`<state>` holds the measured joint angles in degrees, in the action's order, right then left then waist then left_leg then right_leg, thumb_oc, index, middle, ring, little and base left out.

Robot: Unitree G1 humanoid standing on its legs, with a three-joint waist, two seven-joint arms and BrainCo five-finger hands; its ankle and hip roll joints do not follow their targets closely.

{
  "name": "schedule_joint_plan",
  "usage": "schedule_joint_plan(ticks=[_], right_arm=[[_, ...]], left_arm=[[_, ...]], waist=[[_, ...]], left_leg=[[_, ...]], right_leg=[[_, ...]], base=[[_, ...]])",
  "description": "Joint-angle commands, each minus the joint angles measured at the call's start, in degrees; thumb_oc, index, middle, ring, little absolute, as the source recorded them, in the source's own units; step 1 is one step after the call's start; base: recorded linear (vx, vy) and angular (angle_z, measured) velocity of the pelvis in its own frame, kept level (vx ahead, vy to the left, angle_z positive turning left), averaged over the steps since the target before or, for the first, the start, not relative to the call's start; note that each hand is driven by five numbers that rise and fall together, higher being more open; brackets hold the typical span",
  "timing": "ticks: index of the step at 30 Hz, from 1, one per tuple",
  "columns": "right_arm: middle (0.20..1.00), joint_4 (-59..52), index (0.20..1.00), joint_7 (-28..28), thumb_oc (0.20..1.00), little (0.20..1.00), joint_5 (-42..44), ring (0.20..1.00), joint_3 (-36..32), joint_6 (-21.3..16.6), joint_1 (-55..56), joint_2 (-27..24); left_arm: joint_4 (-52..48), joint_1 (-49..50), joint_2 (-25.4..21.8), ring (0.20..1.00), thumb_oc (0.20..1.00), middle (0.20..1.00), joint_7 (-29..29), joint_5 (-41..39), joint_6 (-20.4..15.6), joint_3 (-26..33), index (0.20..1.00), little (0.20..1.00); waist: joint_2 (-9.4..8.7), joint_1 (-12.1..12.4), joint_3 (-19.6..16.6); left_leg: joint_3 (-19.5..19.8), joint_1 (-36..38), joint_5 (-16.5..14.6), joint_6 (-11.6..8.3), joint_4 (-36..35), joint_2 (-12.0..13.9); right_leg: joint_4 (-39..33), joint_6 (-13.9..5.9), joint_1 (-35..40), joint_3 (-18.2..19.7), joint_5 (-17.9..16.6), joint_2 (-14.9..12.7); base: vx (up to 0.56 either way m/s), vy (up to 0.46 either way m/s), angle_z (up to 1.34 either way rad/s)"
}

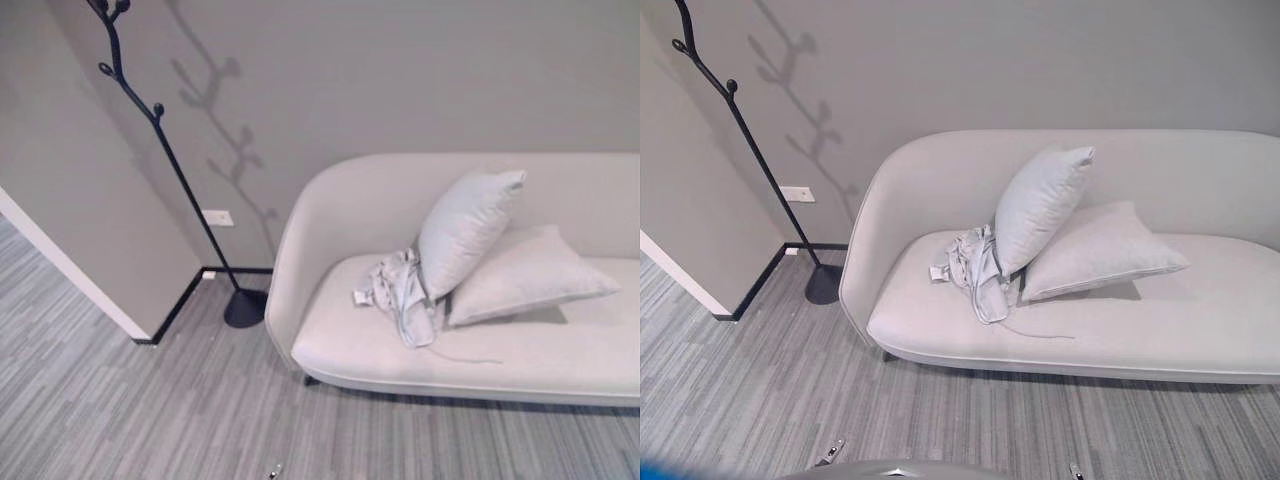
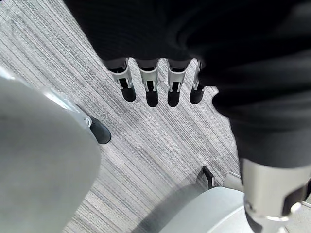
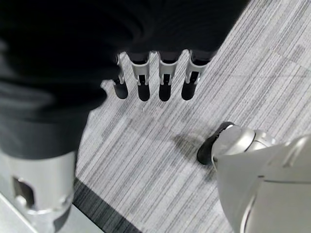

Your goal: Hang the clothes on the sofa on the clothes rack.

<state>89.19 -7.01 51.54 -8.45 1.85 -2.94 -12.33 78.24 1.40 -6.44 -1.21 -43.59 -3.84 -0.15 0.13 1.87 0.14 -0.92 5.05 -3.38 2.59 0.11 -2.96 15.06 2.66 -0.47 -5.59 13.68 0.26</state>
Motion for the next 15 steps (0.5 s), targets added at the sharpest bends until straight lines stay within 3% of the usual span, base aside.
schedule_joint_plan(ticks=[1,2,3,4,5,7,9,10,11,15], right_arm=[[1.000,6.8,1.000,-0.2,1.000,1.000,-0.4,1.000,-0.7,-0.8,-4.1,1.2],[1.000,6.7,1.000,-0.7,1.000,1.000,-0.8,1.000,-0.7,-1.1,-4.7,0.9],[1.000,6.6,1.000,-1.0,1.000,1.000,-0.7,1.000,-0.5,-1.3,-5.2,0.6],[1.000,6.6,1.000,-1.0,1.000,1.000,-0.7,1.000,-0.6,-1.3,-5.3,0.6],[1.000,6.2,1.000,-1.6,1.000,1.000,-1.0,1.000,-0.4,-1.4,-6.1,0.1],[1.000,6.3,1.000,-2.0,1.000,1.000,-1.5,1.000,-0.4,-1.6,-6.6,-0.4],[1.000,6.6,1.000,-2.4,1.000,1.000,-1.8,1.000,-0.3,-1.2,-6.8,-0.9],[1.000,6.4,1.000,-2.4,1.000,1.000,-1.8,1.000,-0.3,-0.8,-6.8,-1.0],[1.000,6.1,1.000,-2.4,1.000,1.000,-1.9,1.000,0.1,-0.5,-6.9,-1.1],[1.000,5.8,1.000,-3.0,1.000,1.000,-1.0,1.000,-0.5,-1.2,-6.4,-0.9]], left_arm=[[0.6,-2.4,1.5,1.000,1.000,1.000,1.0,3.1,-1.2,0.2,1.000,1.000],[-0.5,-3.4,1.9,1.000,1.000,1.000,0.5,2.4,-1.6,-1.2,1.000,1.000],[-1.4,-3.9,2.1,1.000,1.000,1.000,0.4,1.5,-1.7,-1.8,1.000,1.000],[-1.5,-4.0,2.1,1.000,1.000,1.000,0.4,1.5,-1.7,-1.8,1.000,1.000],[-2.7,-4.3,2.5,1.000,1.000,1.000,0.0,0.0,-1.8,-2.3,1.000,1.000],[-3.1,-4.5,2.7,1.000,1.000,1.000,0.0,-1.2,-1.9,-2.1,1.000,1.000],[-4.4,-4.1,3.3,1.000,1.000,1.000,-0.6,-3.6,-2.6,-1.4,1.000,1.000],[-4.0,-3.8,3.3,1.000,1.000,1.000,-0.7,-3.2,-2.9,-1.9,1.000,1.000],[-3.6,-3.9,3.4,1.000,1.000,1.000,-0.8,-2.9,-2.7,-2.4,1.000,1.000],[-1.5,-3.9,4.0,1.000,1.000,1.000,-1.0,-3.3,-2.7,-2.9,1.000,1.000]], waist=[[-2.22,0.5,0.2],[-2.40,0.4,2.4],[-2.60,0.7,3.8],[-2.40,0.4,3.5],[-2.29,1.2,5.0],[-1.99,0.9,4.9],[-2.51,1.1,4.4],[-2.15,1.4,4.1],[-1.84,1.5,4.0],[-0.67,2.2,3.1]], left_leg=[[0.7,0.9,-0.7,-4.03,-0.1,3.8],[0.6,-5.4,0.4,-5.74,9.8,2.9],[1.1,-9.2,2.6,-6.98,15.6,2.5],[1.5,-10.4,2.1,-7.03,16.9,2.7],[3.8,-14.7,5.2,-8.36,23.2,1.9],[4.8,-15.9,5.4,-8.69,22.1,2.7],[3.6,-14.5,3.3,-8.38,14.5,6.4],[2.8,-15.5,7.0,-8.30,4.4,11.2],[2.1,-16.3,9.1,-8.74,-1.3,12.6],[4.0,-19.3,10.1,-10.23,-5.1,13.6]], right_leg=[[-19.6,-5.52,9.7,-0.2,-13.0,-3.8],[-19.3,-4.95,9.1,-0.9,-12.9,-4.3],[-18.9,-4.44,8.9,-0.9,-12.9,-4.6],[-18.7,-4.39,8.4,-1.2,-12.9,-4.4],[-18.6,-3.98,8.2,-1.2,-12.7,-4.5],[-18.8,-4.19,8.1,-1.4,-12.5,-4.5],[-19.6,-5.31,8.8,-1.2,-11.9,-5.5],[-19.9,-6.18,9.4,-1.2,-10.6,-6.2],[-19.9,-6.30,9.7,-1.0,-9.7,-6.3],[-20.0,-7.62,12.7,0.4,-7.6,-8.2]], base=[[-0.15,-0.026,0.06],[-0.22,-0.039,0.10],[-0.20,-0.026,0.19],[-0.10,0.010,0.24],[0.00,0.061,0.24],[0.07,0.071,0.20],[0.27,0.149,0.23],[0.36,0.237,0.11],[0.28,0.203,0.07],[0.30,0.249,0.12]])
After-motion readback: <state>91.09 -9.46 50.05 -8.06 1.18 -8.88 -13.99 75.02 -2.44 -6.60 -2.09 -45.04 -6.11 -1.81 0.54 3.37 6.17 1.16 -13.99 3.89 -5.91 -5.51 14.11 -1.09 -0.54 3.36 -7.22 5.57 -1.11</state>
